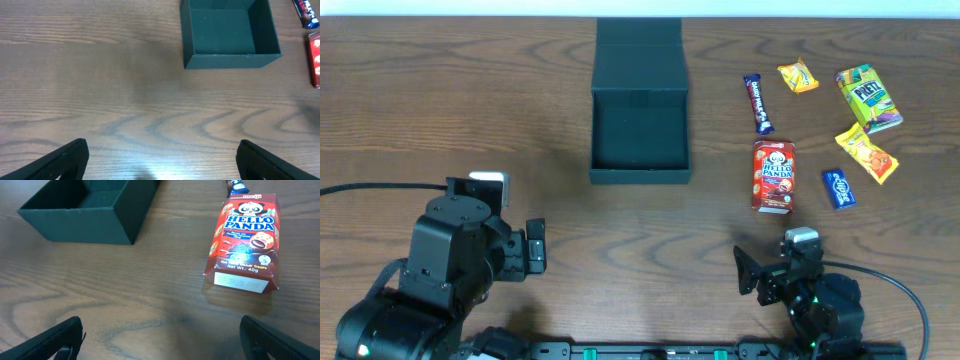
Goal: Pack container
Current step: 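Release the box and retract the left gripper toward rest, then reach the right gripper to the green Pretz packet and grasp it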
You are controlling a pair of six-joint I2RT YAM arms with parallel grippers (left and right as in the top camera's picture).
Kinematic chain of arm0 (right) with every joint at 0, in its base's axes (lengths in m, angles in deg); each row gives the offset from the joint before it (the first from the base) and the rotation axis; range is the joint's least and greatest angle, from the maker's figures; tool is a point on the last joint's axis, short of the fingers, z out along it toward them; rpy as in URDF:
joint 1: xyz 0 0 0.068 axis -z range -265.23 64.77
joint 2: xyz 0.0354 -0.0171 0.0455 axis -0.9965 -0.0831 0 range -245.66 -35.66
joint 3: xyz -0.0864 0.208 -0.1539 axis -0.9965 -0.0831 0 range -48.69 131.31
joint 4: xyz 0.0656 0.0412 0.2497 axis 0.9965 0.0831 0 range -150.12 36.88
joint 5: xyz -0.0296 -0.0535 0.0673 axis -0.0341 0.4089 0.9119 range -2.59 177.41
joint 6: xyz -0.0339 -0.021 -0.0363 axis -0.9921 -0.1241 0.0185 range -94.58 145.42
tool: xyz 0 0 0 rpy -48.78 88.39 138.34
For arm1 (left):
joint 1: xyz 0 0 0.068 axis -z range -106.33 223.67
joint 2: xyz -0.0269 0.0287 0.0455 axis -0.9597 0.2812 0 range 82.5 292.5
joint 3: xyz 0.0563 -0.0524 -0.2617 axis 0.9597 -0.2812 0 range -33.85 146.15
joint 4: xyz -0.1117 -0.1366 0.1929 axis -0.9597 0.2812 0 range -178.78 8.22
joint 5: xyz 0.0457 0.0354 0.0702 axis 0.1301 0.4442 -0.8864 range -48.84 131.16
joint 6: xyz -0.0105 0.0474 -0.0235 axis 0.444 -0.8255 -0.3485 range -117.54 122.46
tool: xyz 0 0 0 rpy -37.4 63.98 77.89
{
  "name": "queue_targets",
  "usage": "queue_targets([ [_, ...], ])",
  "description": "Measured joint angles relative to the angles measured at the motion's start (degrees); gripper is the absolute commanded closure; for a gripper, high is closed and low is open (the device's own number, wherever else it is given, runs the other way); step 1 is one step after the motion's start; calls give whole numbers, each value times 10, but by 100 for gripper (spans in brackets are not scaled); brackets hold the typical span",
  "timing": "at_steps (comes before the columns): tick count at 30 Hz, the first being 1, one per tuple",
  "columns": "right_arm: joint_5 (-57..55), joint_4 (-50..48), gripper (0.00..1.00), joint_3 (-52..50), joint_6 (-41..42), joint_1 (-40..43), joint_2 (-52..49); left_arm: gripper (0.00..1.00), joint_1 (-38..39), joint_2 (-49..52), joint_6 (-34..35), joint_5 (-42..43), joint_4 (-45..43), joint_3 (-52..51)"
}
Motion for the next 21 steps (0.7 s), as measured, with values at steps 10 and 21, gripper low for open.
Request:
queue_targets([
  [10,0,-60,1,0,64,0,0,5,0,0,0,0,0,0],
  [21,0,-94,1,0,302,0,0,5,0,0,0,2,1,0],
])
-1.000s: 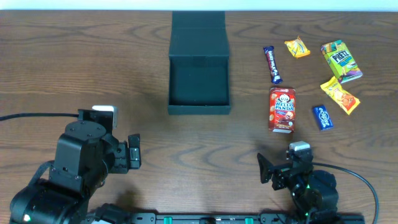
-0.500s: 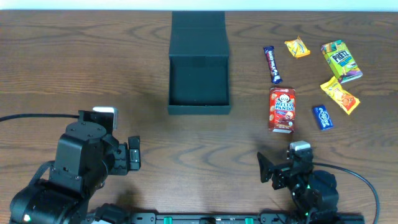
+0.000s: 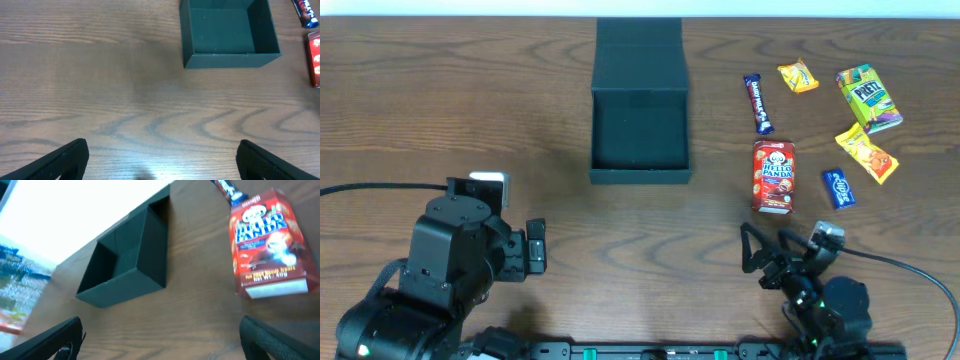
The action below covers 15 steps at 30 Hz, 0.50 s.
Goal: Pack container
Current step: 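Reach the right gripper to the green Pretz packet and grasp it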
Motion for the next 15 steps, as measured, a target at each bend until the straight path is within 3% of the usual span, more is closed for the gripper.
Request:
queue_targets([
  [7,16,-46,1,0,27,0,0,5,0,0,0,0,0,0],
  [15,27,-234,1,-2,16,1,0,5,0,0,0,0,0,0],
])
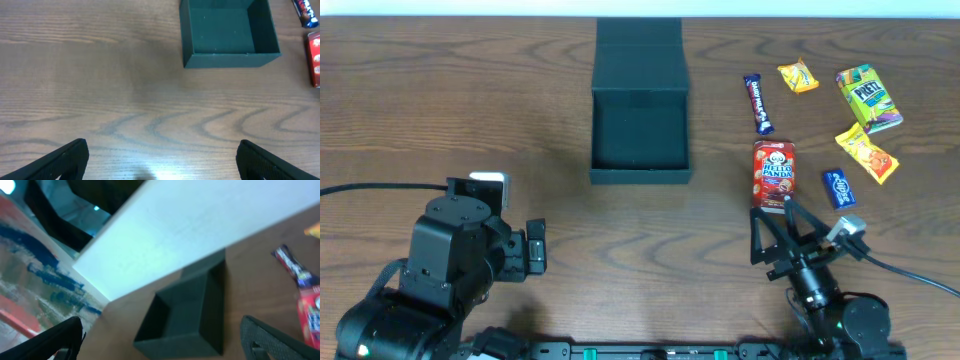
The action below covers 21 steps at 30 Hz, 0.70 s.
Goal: Pack container
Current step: 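Reach the right gripper to the green Pretz packet and grasp it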
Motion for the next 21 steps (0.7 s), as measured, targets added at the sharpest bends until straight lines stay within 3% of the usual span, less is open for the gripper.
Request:
queue_targets([
  [10,1,-5,1,24,-67,49,-74,5,0,0,0,1,0,0],
  [21,14,-5,1,231,-224,123,-377,5,0,0,0,2,0,0],
])
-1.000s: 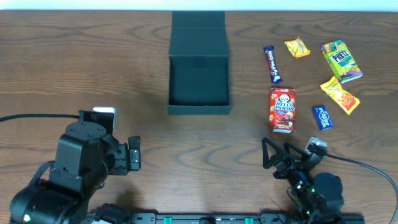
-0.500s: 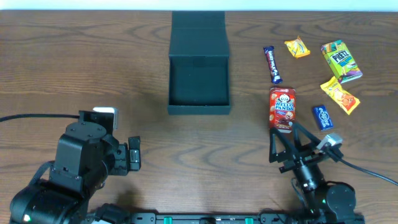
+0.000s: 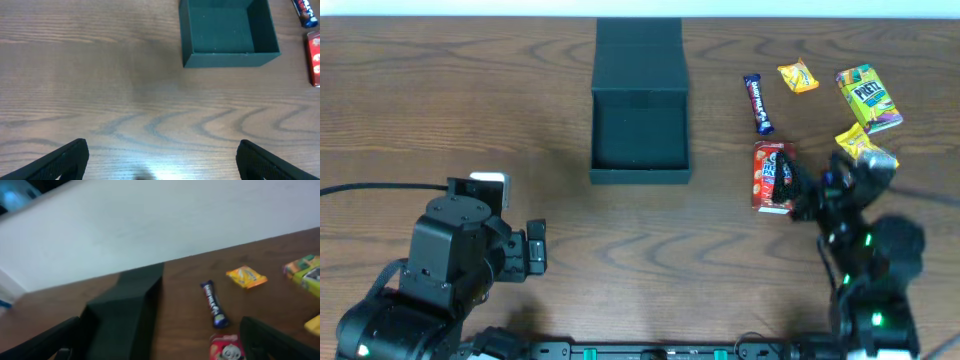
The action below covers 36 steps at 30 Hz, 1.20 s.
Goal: Pack container
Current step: 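Reach the right gripper to the green Pretz packet and grasp it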
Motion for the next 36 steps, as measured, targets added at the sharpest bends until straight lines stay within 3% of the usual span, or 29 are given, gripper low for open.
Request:
queue_targets([
  [12,10,83,1,259,-156,68,-329,5,0,1,0,0,0,0],
  [25,-11,112,1,425,-279,155,-534,5,0,0,0,0,0,0],
  [36,-14,260,1,646,-371,217,-732,5,0,0,0,0,0,0],
])
